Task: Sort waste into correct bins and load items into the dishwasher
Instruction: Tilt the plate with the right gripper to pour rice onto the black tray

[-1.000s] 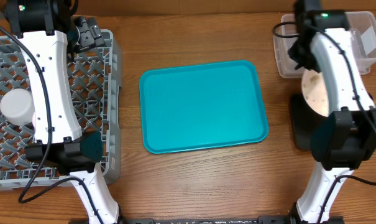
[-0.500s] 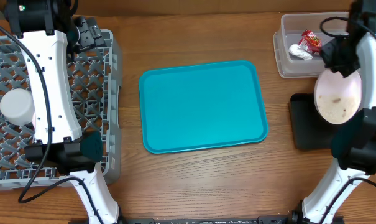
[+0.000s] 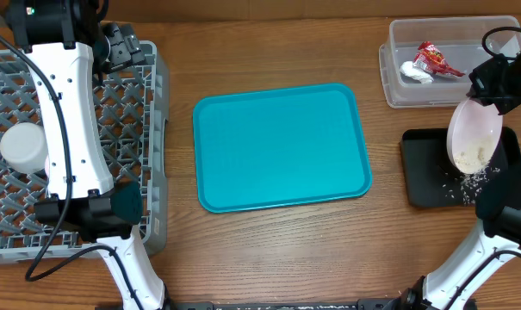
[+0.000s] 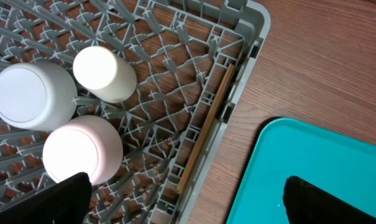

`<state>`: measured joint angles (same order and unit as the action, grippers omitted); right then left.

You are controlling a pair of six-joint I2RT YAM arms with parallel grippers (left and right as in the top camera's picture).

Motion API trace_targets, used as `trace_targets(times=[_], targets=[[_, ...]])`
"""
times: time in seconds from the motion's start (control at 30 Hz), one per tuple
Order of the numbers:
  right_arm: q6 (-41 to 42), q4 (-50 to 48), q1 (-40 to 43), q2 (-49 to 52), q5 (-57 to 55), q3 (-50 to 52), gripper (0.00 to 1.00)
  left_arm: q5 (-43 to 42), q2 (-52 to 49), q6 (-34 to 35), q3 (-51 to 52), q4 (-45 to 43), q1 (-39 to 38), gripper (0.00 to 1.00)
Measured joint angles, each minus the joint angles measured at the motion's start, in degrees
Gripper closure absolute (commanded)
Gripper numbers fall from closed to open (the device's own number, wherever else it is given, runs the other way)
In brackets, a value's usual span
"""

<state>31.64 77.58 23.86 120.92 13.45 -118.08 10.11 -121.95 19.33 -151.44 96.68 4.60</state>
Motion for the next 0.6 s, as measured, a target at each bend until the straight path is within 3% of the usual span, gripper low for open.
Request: trace_targets(times=[0.6], targets=[[-6.36,3.32,13.05,0.00,23.85,0.00,0.96,0.00,0.00,0.00,0.00,0.02,0.00,0.00]])
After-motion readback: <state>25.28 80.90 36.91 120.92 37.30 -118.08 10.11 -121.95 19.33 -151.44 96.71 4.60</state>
